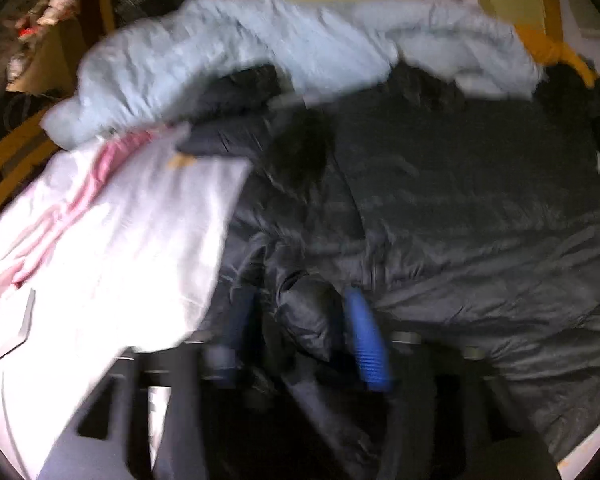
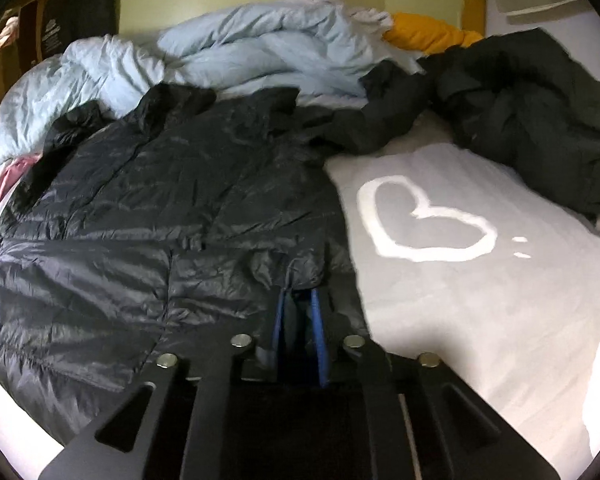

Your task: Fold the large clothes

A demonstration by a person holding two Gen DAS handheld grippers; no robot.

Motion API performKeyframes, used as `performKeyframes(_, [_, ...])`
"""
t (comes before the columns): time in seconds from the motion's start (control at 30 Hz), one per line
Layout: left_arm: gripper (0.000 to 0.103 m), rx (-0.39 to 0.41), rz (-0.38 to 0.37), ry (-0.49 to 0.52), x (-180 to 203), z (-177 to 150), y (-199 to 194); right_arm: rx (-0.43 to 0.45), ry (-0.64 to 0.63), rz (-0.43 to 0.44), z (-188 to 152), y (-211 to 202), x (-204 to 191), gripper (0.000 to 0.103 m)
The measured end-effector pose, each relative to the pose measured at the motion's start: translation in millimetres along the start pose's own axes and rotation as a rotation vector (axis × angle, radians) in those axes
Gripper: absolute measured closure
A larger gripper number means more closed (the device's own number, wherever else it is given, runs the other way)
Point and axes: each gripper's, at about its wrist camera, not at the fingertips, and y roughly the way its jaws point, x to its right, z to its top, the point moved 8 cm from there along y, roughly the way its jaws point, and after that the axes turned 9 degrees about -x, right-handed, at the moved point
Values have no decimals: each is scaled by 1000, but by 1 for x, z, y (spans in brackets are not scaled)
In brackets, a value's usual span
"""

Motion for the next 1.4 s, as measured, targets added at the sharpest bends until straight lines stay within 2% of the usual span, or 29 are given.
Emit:
performKeyframes(0.03, [15,58,3,-20,-6,3,-14,26,7,-12,1,-7,2,70])
performKeyframes(0.07, [0,114,5,-44,-9,5,-28,64,16,-17,3,-17,3,49])
performKeyframes(0.1, [0,168,-2,-68,-13,6,-43,116,27,-11,4,-31,3,35])
performKeyframes(0.13, [0,210,-24,-81,-14,7,-59,159,37,-5,6,-43,2,13])
performKeyframes(0.17, [0,236,-56,-78,-13,8,-73,219,50,5,8,-60,0,9])
performKeyframes(0.2, [0,249,-81,-68,-11,7,-85,254,51,21,8,-73,-4,9])
performKeyframes(0.3, [0,265,-100,-22,-4,2,-116,276,9,93,5,-99,-20,8])
performKeyframes(0.33, [0,242,-112,6,1,-2,-121,287,-12,111,3,-107,-27,7])
performKeyframes(0.37, [0,210,-122,35,8,-5,-123,292,-29,119,0,-112,-32,0])
performKeyframes(0.53, [0,71,-198,187,48,-43,-113,236,-204,164,-18,-119,-78,0])
performKeyframes(0.6, [0,19,-191,295,70,-61,-105,202,-275,156,-30,-111,-94,0])
performKeyframes(0.67, [0,-7,-142,386,85,-71,-96,164,-359,134,-42,-102,-109,0])
performKeyframes(0.73, [0,-13,-103,418,91,-75,-90,131,-435,90,-52,-92,-118,0])
performKeyframes(0.8, [0,-30,-90,406,89,-74,-81,91,-520,29,-62,-77,-125,0])
performKeyframes(0.9, [0,-29,-26,377,77,-74,-69,59,-560,-34,-72,-63,-126,0])
performKeyframes(0.97, [0,-21,44,364,66,-70,-58,44,-549,-76,-73,-55,-119,0])
performKeyframes(1.07, [0,-32,111,321,45,-65,-40,53,-527,-160,-69,-42,-106,0])
performKeyframes(1.1, [2,-40,114,299,39,-63,-36,56,-526,-194,-68,-38,-101,6])
performKeyframes(1.13, [8,-50,101,271,34,-61,-32,58,-527,-215,-67,-36,-97,13])
performKeyframes(1.2, [62,-74,75,228,26,-60,-29,37,-521,-192,-67,-32,-93,58])
performKeyframes(1.23, [68,-87,53,214,24,-60,-30,14,-501,-169,-67,-32,-90,63])
performKeyframes(1.27, [80,-105,40,210,23,-62,-32,8,-485,-150,-64,-31,-88,69])
performKeyframes(1.3, [84,-122,42,214,23,-66,-37,6,-468,-126,-65,-35,-86,77])
performKeyframes(1.33, [85,-135,37,221,24,-70,-44,0,-454,-115,-65,-38,-84,81])
performKeyframes(1.4, [85,-143,4,197,26,-80,-66,-28,-417,-84,-71,-53,-78,82])
